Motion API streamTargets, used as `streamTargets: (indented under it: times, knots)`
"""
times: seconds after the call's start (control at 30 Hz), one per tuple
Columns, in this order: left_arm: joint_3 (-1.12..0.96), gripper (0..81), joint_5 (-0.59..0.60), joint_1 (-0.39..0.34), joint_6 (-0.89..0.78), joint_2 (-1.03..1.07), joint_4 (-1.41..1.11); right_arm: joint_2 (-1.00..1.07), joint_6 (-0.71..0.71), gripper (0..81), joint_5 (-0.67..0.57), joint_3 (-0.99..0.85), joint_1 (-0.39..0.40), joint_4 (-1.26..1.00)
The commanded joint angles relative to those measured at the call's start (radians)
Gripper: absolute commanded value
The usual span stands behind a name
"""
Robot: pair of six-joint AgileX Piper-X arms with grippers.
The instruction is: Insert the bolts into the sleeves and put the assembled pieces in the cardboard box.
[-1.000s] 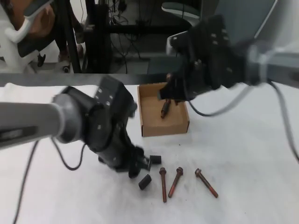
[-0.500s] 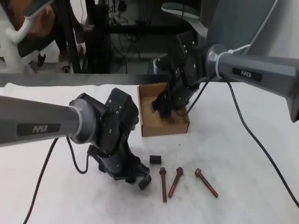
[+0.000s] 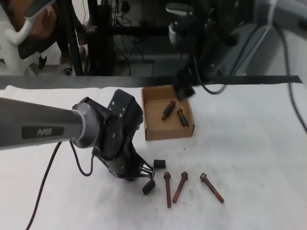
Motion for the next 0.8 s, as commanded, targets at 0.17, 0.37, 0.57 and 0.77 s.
streamTargets:
  times: [0.17,0.37,0.57,0.77]
  knots:
    - [0.014,1.7,0.017,0.005,0.102,-0.002,-0.026,-0.033,-0.038,61.6,-0.013,0.197,-0.003,0.13]
    - [0.024,1.7,0.096,0.036,0.126,-0.153,-0.026,-0.033,-0.038,54.9,-0.021,0.381,-0.003,-0.012]
    - [0.031,1.7,0.18,0.136,0.119,-0.276,-0.03,-0.033,-0.038,54.9,-0.045,0.505,-0.003,-0.119]
    - [0.031,1.7,0.351,0.233,0.043,-0.28,-0.058,-0.033,-0.028,15.8,-0.037,0.571,-0.001,-0.216]
